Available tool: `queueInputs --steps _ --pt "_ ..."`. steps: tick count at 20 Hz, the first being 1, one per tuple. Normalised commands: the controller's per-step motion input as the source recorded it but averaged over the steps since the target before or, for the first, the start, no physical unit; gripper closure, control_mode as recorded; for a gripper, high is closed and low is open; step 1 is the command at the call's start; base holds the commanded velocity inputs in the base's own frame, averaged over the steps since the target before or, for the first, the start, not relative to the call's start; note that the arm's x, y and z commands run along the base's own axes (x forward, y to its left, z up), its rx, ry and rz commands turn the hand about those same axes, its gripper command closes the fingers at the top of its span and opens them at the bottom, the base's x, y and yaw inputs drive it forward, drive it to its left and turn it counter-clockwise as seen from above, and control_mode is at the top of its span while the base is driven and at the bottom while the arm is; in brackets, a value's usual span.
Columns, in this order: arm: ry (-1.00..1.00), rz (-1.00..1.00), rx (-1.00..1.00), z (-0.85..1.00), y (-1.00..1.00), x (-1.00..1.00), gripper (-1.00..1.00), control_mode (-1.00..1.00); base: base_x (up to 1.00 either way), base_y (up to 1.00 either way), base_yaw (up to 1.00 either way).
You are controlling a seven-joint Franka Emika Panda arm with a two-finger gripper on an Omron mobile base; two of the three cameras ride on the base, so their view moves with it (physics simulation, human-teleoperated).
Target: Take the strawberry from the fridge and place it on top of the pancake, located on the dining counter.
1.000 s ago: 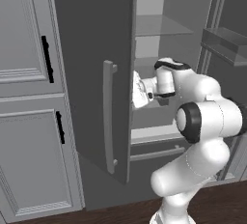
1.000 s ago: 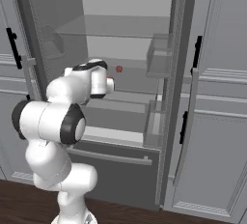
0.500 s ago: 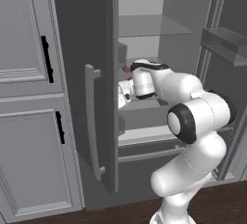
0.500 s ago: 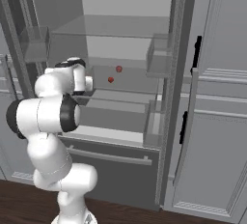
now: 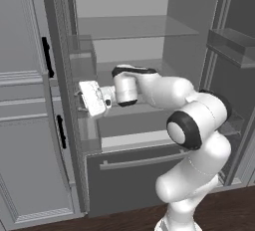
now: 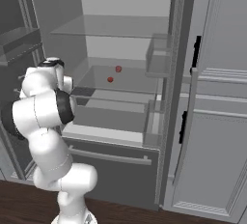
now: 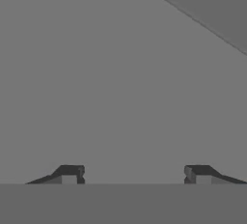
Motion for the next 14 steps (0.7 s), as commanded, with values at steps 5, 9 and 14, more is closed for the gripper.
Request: queueInputs --steps 5,9,14 --pt "0.0 -0.07 0.0 -0.01 -0.16 0.0 -1.0 -1.0 0.0 0.0 0.0" --pt "0.02 -0.2 0.0 0.0 -0.96 0.04 -1.0 -1.0 0.0 0.0 0.0" --pt "-0.05 -0.09 -0.1 0.0 -1.0 0.12 -1.0 -1.0 0.0 0.0 0.0"
